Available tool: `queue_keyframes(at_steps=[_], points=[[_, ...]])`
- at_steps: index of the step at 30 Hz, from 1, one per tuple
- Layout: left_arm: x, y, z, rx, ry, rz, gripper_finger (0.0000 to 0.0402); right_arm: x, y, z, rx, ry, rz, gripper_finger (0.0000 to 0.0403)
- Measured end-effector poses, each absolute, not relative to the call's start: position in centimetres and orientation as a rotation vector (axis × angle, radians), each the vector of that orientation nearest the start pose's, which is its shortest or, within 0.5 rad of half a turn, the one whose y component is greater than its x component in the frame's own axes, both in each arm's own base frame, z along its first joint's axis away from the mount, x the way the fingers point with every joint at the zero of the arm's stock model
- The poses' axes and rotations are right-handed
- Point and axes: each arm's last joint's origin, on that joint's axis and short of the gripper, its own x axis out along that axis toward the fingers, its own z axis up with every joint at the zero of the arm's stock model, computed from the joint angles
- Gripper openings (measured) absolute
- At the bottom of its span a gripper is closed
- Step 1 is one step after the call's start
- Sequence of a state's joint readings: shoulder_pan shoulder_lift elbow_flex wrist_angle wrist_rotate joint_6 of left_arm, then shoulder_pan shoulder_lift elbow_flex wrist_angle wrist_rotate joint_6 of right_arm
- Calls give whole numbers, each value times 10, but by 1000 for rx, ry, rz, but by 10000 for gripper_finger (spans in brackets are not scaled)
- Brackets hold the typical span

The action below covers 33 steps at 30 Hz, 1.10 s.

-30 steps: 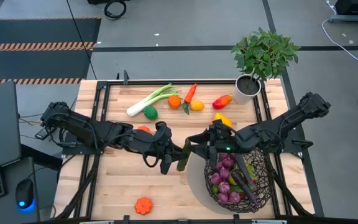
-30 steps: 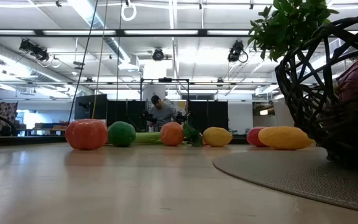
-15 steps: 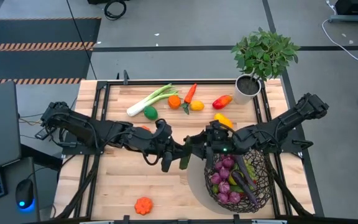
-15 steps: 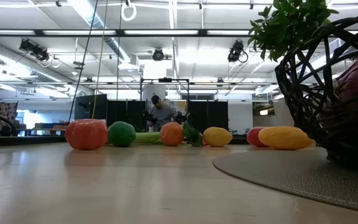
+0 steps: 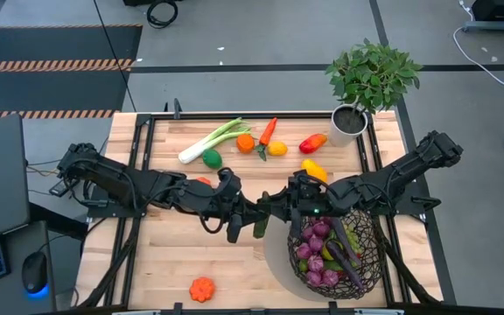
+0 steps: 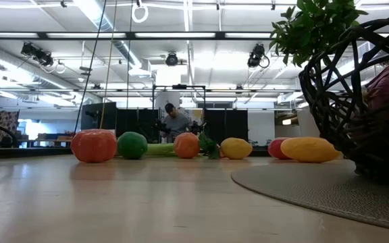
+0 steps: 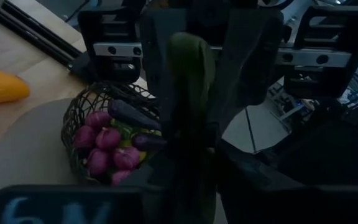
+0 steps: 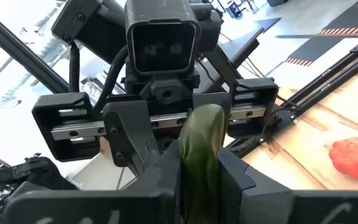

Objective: Build produce basket
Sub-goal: Put the green chili pepper into the black basket

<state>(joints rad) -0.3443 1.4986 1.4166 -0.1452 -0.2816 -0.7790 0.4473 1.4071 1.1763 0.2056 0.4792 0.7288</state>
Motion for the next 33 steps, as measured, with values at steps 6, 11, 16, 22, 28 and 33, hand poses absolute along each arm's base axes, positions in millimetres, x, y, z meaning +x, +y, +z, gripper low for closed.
queue_keyframes(at_steps=[6, 11, 16, 22, 28, 33], points=[[326, -107, 385, -696, 226, 41, 153, 296, 128, 361, 702, 44, -42, 69], [326, -107, 384, -695, 227, 40, 204, 296, 128, 356, 680, 88, -50, 61], [317, -105, 391, -643, 237, 20, 233, 295, 129, 352, 690, 143, -29, 62], [287, -93, 398, -604, 351, 60, 235, 286, 132, 344, 723, 302, 15, 61], [260, -84, 408, -619, 395, 81, 219, 263, 131, 331, 772, 593, 19, 64], [253, -83, 414, -624, 374, 67, 207, 233, 129, 321, 826, 906, -10, 64]])
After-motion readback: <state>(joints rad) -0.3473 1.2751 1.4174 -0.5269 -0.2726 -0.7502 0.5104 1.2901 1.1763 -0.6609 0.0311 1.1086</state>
